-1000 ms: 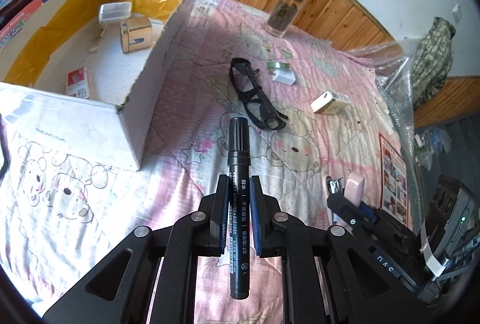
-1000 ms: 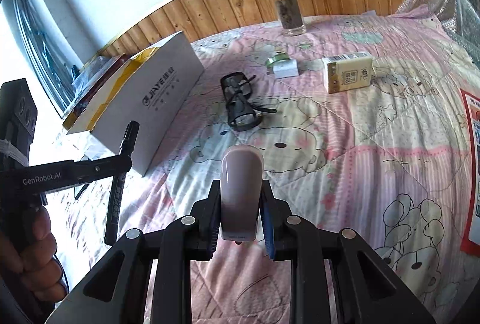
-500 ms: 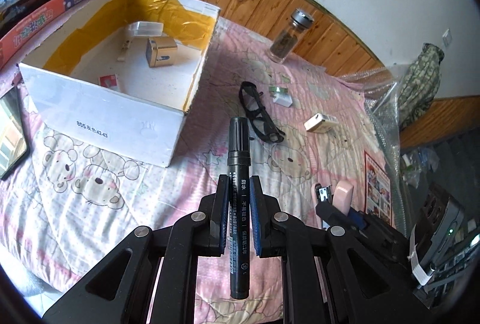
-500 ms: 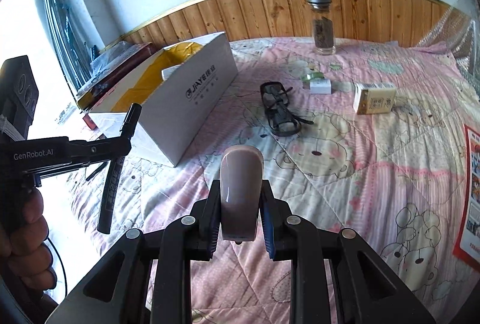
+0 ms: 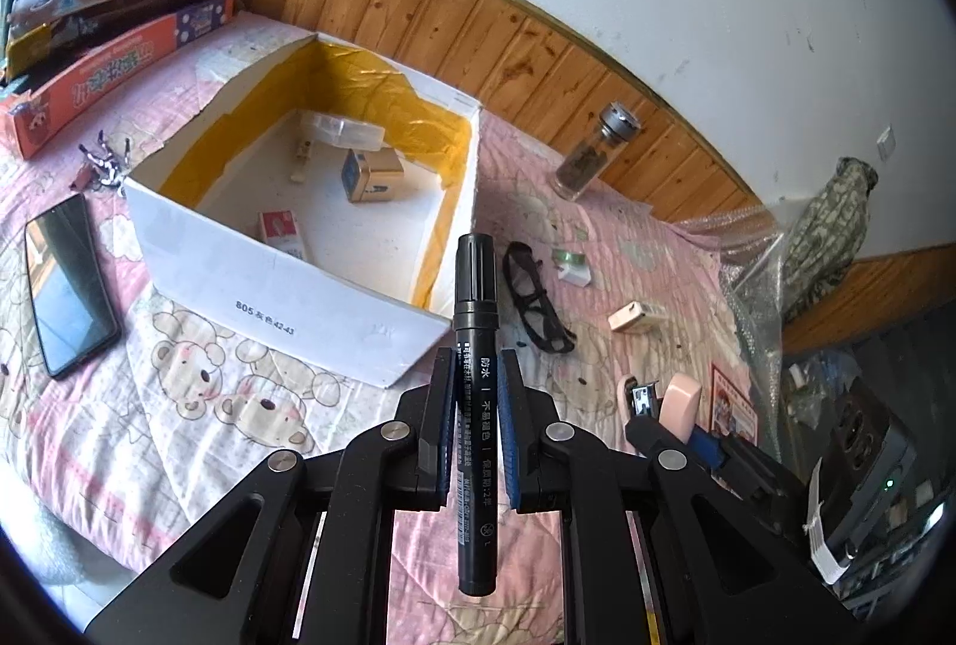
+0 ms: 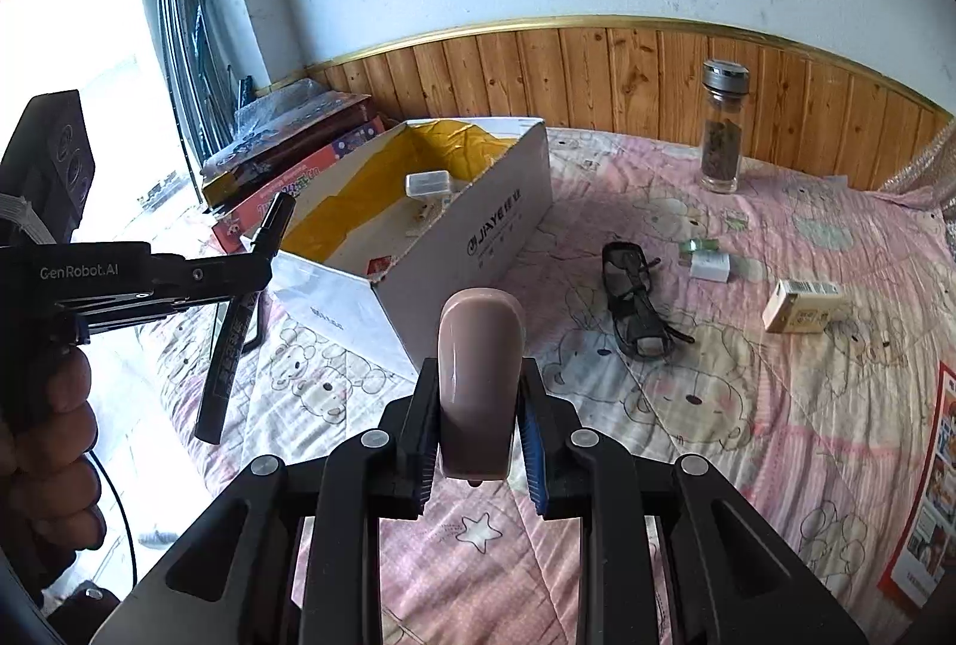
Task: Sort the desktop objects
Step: 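Carry the pink stapler and black marker with both tools over the cardboard box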
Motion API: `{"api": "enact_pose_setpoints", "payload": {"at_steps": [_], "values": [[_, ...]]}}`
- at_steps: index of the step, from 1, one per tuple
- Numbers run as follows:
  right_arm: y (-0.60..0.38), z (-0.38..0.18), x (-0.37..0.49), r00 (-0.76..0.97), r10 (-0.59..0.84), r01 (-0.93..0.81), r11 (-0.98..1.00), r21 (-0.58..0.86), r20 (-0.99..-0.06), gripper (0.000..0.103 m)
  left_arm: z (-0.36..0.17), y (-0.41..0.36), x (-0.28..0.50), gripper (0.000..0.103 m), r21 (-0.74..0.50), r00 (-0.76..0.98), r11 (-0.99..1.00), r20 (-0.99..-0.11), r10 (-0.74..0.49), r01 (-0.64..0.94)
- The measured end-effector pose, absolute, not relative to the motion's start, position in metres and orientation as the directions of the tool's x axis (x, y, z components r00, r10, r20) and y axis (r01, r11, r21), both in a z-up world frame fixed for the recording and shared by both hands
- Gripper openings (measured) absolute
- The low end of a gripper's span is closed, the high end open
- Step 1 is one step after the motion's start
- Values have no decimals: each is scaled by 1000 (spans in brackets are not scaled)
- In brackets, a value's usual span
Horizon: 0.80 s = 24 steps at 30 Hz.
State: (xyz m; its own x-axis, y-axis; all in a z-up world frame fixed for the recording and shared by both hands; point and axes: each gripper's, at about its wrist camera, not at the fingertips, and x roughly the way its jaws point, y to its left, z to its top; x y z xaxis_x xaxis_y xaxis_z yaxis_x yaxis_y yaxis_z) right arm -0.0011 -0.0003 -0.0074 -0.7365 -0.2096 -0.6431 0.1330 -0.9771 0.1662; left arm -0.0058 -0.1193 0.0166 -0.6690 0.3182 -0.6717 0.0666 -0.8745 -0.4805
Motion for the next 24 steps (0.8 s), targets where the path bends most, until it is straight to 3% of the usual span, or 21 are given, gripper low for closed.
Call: {"api": "enact_pose_setpoints", "payload": {"at_steps": [24], "values": [[-42,31,-102,-723,-285,297,-951,89,-630,25,38,-174,-94,13,-512,-688,-845,-669,281,153]]}}
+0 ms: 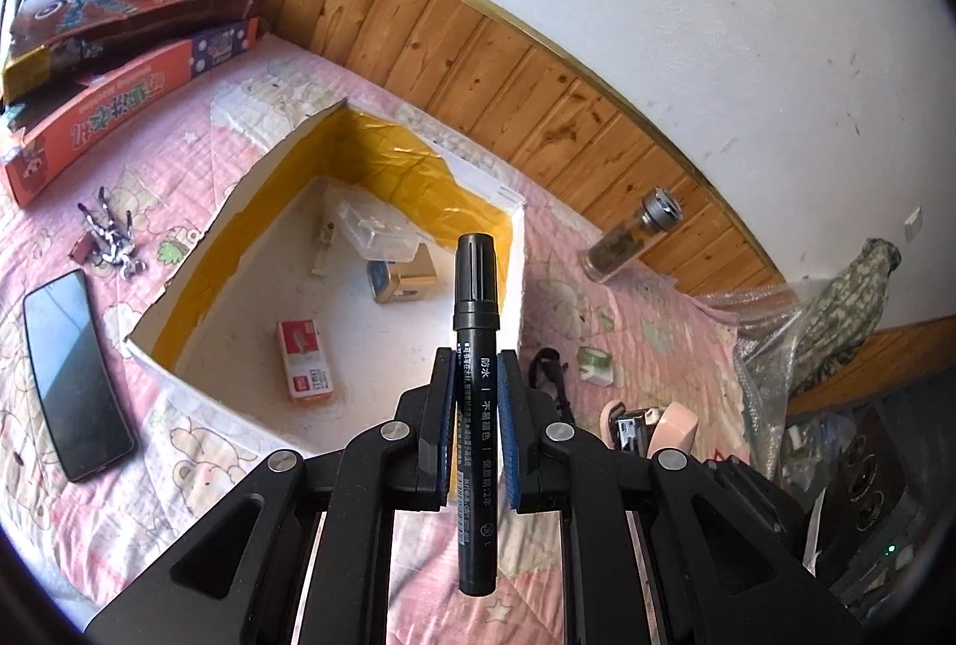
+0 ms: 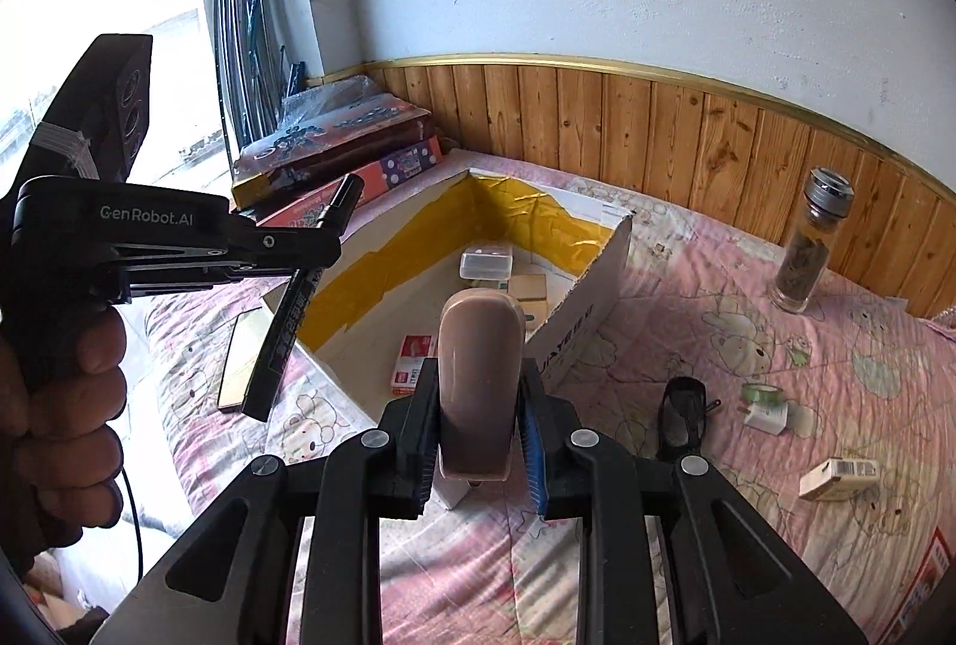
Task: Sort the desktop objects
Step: 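Carry the pink stapler and black marker with both tools over the cardboard box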
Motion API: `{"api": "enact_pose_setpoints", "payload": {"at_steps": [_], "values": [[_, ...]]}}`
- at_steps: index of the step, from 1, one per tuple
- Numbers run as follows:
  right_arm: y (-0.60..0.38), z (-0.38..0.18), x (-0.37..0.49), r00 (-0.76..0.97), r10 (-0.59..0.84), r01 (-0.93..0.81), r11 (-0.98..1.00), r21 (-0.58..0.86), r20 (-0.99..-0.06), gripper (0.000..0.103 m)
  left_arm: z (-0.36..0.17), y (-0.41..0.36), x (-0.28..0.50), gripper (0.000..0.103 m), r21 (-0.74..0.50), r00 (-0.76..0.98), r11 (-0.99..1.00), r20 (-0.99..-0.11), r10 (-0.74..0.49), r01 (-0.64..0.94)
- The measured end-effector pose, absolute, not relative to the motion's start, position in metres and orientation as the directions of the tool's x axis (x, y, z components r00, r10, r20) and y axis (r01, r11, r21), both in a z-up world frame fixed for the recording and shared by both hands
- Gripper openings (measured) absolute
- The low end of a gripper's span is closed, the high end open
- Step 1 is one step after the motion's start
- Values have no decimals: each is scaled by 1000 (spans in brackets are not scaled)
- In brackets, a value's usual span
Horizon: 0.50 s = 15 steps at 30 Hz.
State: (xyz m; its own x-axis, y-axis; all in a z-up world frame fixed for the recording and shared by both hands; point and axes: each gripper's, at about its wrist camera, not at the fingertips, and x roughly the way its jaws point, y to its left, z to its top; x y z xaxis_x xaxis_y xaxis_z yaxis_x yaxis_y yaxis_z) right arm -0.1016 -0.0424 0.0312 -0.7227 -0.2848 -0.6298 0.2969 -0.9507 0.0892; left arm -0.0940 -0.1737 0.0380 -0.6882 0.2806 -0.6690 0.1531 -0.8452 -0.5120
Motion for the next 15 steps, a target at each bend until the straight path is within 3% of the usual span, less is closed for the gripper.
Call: {"api": "enact_pose_setpoints", "payload": {"at_steps": [15], "values": [[-53,21,-181,-662,-300,362,-930,58,-687,25,-7,-193,-158,13,-529,-600,-799,-749,282,285]]}}
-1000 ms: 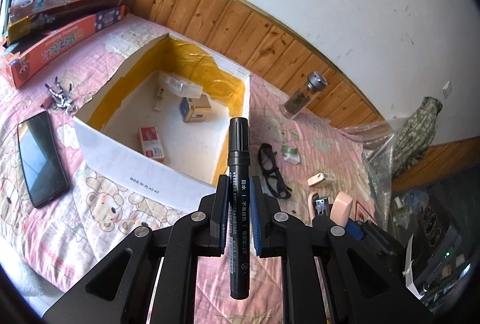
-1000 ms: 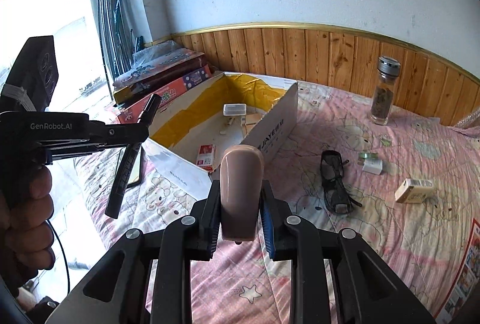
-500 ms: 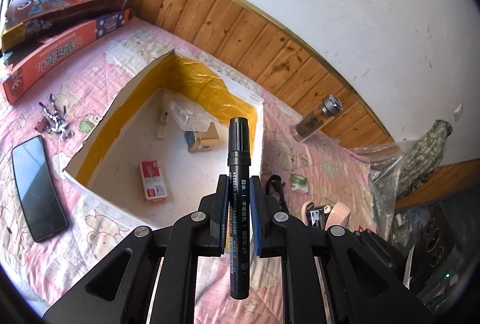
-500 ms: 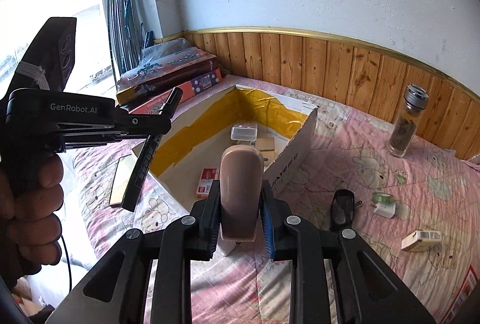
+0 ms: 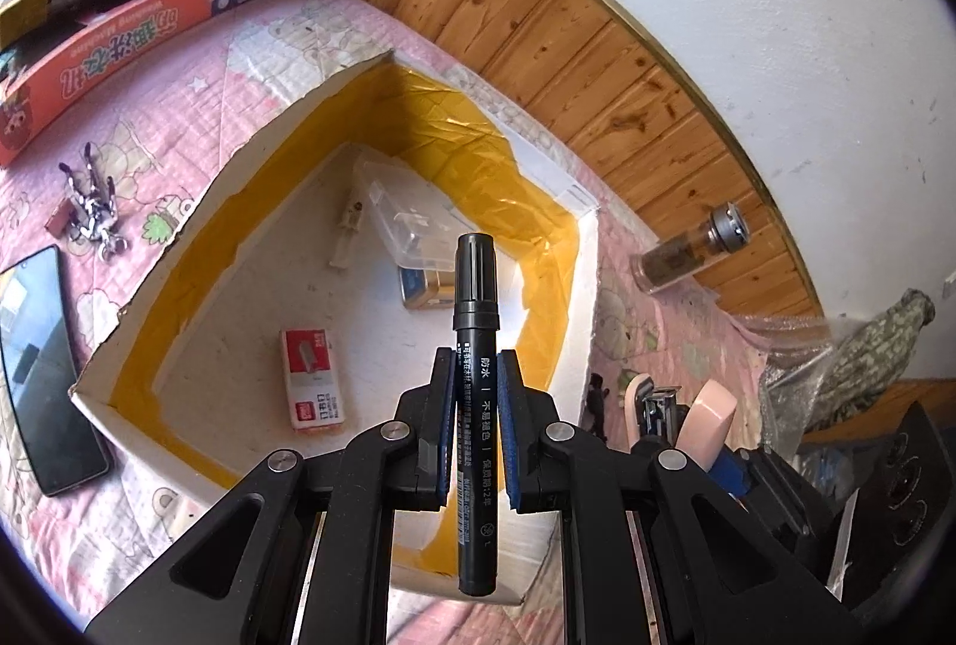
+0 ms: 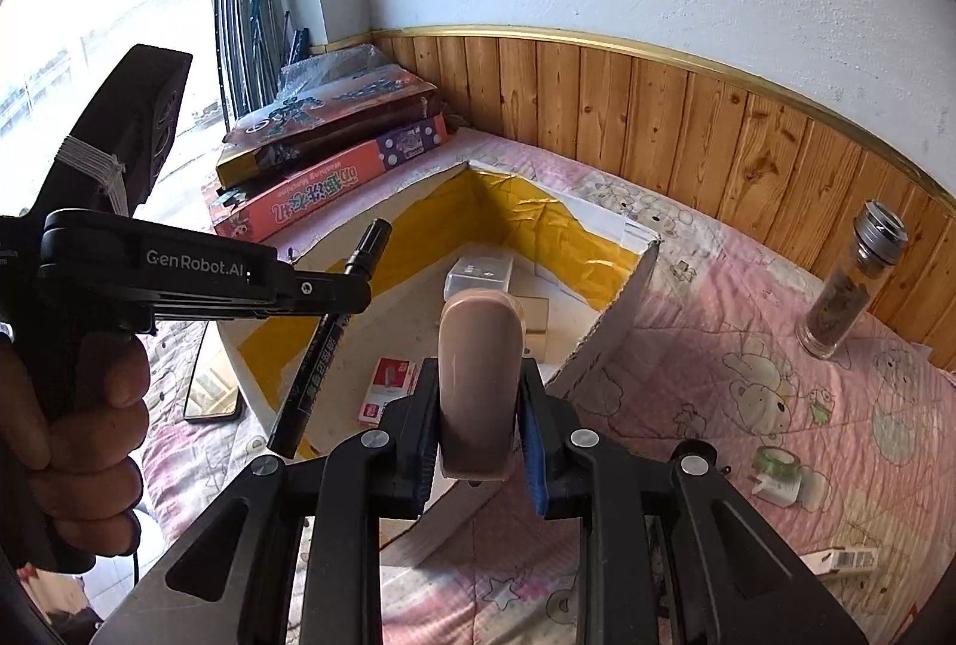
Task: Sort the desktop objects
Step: 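Carry the pink stapler and black marker with both tools over the cardboard box, then open the left tool dropping the marker while the right tool releases the stapler inside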
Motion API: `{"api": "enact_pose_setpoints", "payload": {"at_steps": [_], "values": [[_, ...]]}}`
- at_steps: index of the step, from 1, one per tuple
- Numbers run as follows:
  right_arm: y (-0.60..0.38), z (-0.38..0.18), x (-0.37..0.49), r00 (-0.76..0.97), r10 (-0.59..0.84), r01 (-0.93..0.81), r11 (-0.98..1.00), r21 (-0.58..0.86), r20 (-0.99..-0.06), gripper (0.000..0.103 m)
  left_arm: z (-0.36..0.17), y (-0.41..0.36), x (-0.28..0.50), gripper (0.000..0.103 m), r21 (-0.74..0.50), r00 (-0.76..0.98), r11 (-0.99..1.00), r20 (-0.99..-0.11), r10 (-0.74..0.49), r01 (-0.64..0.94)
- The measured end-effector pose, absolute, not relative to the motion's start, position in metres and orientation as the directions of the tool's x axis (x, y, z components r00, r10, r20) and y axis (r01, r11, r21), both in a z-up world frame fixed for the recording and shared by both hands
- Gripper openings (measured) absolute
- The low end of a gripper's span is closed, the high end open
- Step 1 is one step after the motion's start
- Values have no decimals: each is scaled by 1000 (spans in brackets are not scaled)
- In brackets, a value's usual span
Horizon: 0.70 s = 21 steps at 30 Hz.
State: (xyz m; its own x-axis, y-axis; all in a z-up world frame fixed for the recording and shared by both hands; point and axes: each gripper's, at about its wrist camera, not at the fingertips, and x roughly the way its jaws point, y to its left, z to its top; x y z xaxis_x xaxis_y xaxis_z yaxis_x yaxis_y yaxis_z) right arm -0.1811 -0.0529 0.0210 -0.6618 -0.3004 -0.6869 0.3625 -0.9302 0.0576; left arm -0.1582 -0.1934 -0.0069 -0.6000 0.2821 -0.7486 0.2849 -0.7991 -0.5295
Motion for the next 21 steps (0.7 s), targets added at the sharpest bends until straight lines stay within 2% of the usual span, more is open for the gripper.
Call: {"api": "enact_pose_setpoints", "payload": {"at_steps": [10,21], "values": [[-73,6,-227,-589,-301,461,-887,-6,-750,25,-34,-204,-186,13,-531,-523,-763,-797,301,369],[-95,-25,-267,-430,-278,575,-817,-24,-859,25,-76,-210,-208,13,-530,-409,-699,-840,356,480]]}}
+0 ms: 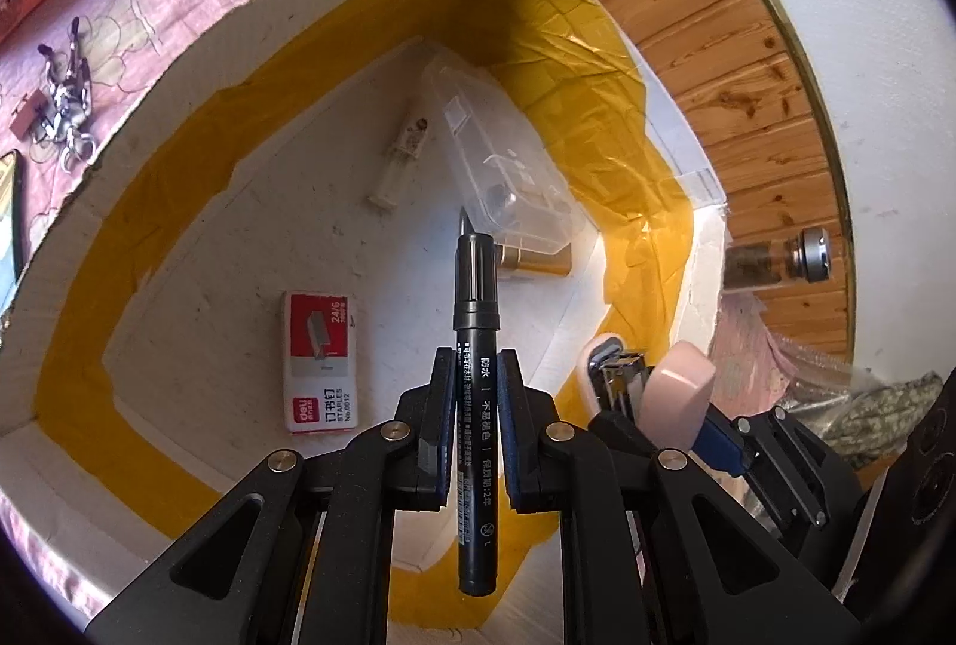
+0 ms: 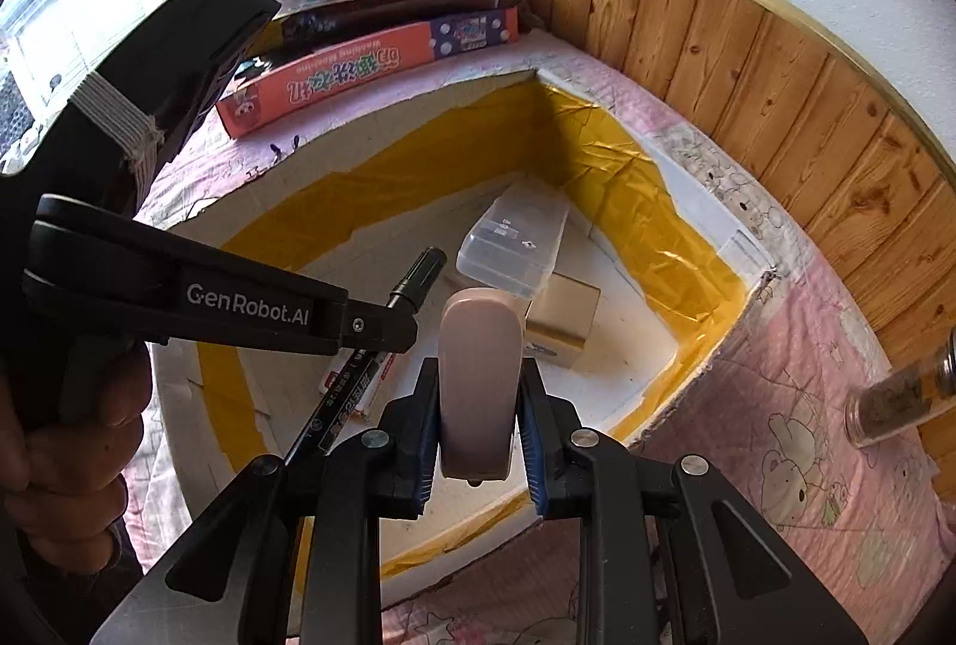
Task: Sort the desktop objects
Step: 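Open the left tool dropping the marker while the right tool releases the stapler inside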
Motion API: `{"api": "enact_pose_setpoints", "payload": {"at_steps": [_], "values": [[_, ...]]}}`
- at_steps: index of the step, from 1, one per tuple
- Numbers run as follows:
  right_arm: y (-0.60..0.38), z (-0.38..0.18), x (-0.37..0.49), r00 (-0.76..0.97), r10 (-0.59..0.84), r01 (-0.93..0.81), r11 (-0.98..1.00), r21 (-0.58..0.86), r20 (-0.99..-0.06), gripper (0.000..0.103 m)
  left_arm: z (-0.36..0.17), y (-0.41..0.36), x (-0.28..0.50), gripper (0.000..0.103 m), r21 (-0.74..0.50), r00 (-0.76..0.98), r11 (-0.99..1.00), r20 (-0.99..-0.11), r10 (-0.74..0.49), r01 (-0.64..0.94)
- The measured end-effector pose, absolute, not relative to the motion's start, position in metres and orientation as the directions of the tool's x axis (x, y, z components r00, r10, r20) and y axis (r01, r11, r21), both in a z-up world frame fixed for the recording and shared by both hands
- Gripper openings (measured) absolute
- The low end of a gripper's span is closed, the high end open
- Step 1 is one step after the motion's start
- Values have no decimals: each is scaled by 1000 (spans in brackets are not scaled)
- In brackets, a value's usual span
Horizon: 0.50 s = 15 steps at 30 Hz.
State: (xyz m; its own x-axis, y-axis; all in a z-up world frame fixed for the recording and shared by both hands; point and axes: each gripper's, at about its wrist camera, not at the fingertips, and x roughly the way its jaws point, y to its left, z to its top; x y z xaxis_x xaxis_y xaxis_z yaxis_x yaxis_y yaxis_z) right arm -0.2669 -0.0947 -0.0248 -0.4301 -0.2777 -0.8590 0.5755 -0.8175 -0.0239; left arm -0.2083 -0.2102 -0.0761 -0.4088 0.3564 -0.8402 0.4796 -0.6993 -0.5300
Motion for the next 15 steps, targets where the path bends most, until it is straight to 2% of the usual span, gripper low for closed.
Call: {"api": "enact_pose_setpoints", "payload": {"at_steps": [15], "values": [[-115,-68,-292,-271,-168,678,-732,-64,-948,25,-100,-213,-222,13,-460,-325,-705,-887,329,540]]}}
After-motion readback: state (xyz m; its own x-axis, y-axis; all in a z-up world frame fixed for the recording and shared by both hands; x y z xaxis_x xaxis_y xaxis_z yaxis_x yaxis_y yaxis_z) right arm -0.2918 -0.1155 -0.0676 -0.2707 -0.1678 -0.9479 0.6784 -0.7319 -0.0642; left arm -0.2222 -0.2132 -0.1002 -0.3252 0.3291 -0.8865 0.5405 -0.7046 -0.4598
